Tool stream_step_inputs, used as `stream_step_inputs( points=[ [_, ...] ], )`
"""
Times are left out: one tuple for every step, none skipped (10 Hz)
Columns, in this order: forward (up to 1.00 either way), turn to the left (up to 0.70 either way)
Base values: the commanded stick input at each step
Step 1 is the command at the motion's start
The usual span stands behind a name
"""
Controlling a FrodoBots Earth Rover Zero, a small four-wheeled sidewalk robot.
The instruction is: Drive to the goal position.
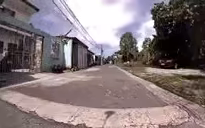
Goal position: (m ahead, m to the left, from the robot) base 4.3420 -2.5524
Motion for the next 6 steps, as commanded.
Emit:
stream_step_inputs(
  points=[
    [0.70,0.00],
    [0.70,0.00],
    [0.70,0.00],
    [0.70,0.00],
    [0.70,0.00],
    [0.70,0.00]
  ],
)
